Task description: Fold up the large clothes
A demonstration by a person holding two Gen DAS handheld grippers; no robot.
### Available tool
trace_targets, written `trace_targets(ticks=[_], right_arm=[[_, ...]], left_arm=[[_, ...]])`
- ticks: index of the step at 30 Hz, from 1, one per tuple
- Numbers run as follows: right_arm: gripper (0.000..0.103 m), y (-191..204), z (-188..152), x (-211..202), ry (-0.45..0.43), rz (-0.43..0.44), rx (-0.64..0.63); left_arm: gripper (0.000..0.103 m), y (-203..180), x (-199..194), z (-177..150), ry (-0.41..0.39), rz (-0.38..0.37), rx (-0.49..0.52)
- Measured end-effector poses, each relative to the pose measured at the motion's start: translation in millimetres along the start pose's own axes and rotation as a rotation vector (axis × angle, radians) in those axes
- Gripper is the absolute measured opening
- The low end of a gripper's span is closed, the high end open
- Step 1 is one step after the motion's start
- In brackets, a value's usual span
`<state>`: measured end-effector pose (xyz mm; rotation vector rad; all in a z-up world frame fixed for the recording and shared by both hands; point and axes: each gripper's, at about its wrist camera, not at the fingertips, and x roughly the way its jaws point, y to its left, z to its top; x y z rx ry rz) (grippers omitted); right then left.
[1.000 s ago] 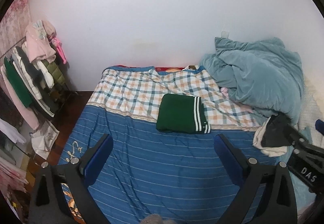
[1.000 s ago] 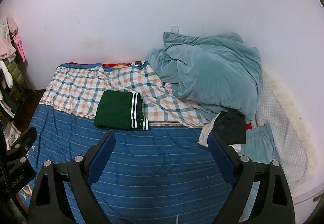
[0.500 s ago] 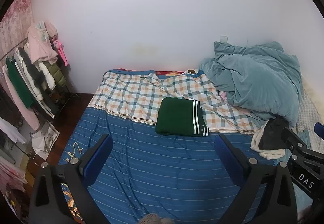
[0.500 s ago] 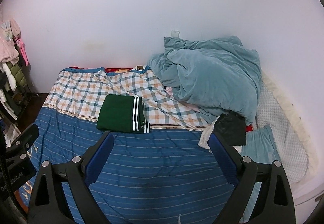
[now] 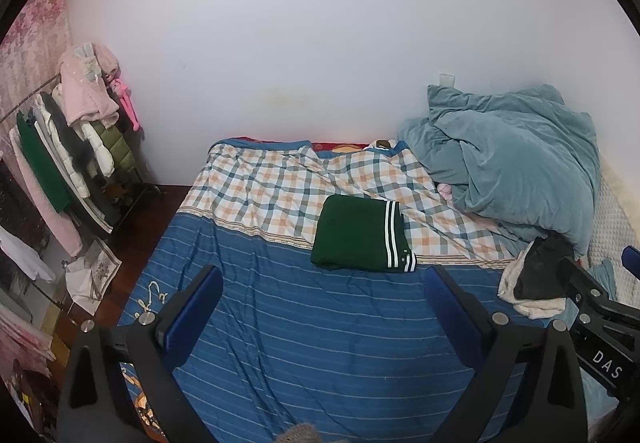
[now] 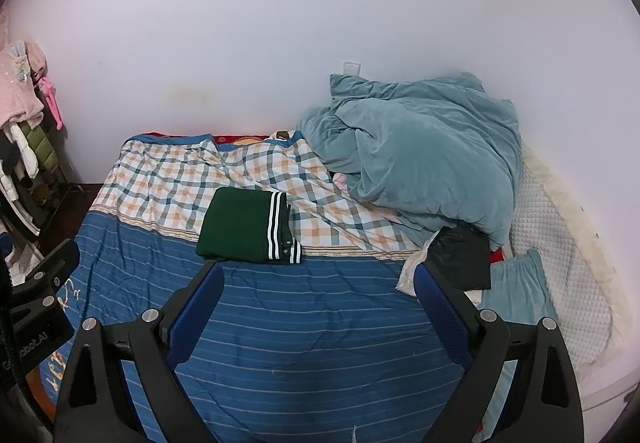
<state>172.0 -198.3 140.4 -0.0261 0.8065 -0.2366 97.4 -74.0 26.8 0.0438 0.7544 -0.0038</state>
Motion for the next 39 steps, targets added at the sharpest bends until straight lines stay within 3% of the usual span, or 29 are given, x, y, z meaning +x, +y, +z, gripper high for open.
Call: trace_targets(ticks=[39], right_arm=[[0.097,6.0,-2.2,-3.1,-0.004,0.048,0.015]], left_arm=[[0.102,7.8,-6.4,5.2,-0.006,0.017,-0.002]])
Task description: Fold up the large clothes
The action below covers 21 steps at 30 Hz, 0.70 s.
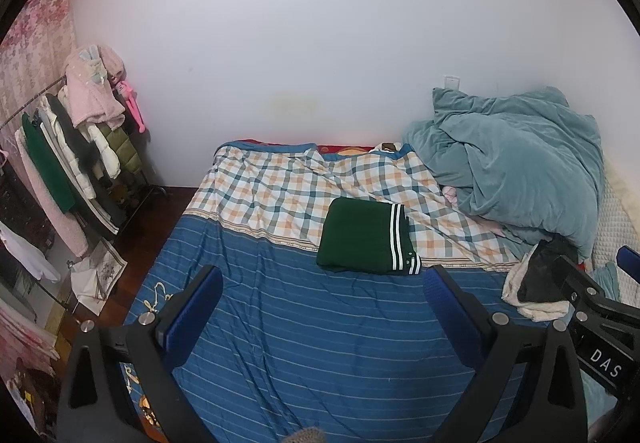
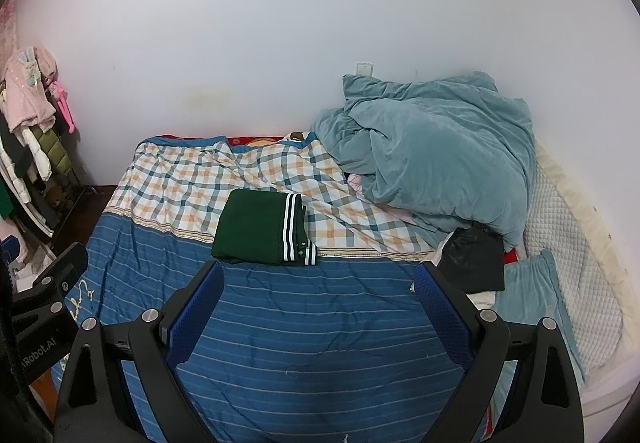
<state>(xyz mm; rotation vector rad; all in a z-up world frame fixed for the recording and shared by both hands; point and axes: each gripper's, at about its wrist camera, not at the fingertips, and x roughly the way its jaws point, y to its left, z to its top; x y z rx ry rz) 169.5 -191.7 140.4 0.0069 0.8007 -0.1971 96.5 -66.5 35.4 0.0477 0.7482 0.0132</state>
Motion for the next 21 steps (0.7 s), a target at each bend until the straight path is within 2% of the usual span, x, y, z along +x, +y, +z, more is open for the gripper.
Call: trace_targets(ticks=[21], right_arm=[[0.098,0.1,-2.0,7.9,-0.002,0.002,0.022]], left_arm=[[0.102,7.5,0.5,0.6,-0.004,0.016,-0.001]])
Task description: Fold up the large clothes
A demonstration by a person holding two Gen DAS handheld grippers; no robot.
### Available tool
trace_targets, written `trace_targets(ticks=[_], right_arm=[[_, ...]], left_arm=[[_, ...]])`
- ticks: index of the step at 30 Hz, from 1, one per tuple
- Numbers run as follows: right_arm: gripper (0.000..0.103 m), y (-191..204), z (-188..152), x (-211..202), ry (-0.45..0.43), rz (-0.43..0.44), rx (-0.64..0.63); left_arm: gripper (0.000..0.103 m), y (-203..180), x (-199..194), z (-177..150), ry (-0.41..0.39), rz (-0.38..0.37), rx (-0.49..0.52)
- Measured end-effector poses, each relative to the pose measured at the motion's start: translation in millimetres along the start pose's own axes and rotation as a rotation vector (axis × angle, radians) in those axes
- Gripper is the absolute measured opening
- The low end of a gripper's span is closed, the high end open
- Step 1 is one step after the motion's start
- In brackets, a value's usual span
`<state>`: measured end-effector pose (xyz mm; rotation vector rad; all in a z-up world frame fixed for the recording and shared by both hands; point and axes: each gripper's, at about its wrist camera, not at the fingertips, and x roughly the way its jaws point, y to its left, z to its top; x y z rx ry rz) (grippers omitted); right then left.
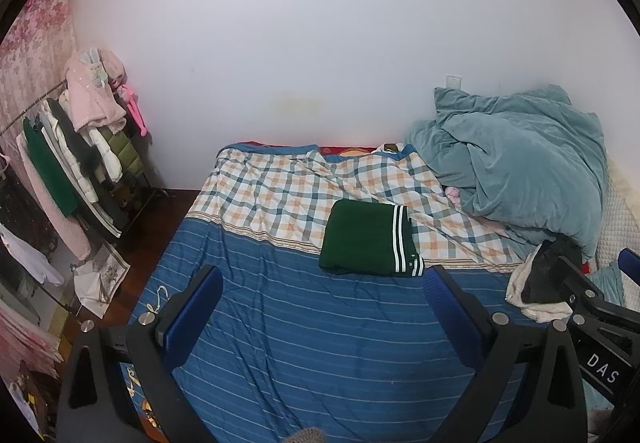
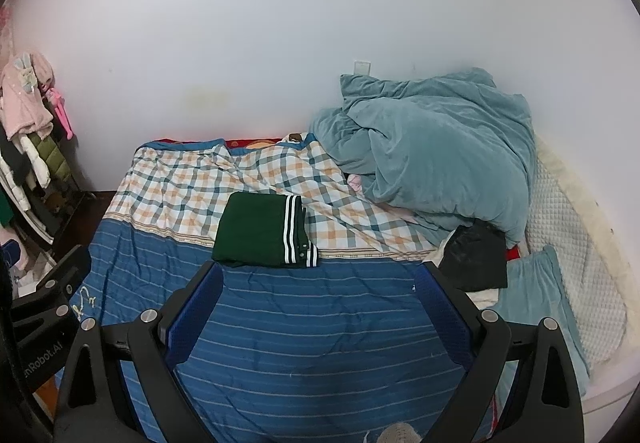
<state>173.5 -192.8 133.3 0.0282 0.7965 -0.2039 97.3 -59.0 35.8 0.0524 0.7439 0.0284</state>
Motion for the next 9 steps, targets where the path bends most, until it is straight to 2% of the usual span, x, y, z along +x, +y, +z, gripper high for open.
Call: trace_targets(ticks=[9], right_arm=[[0.098,-1.2,2.1,1.5,0.0,-0.003,-0.005]], left_arm=[[0.102,1.3,2.3,-0.2,0.002,-0.002,0.009]])
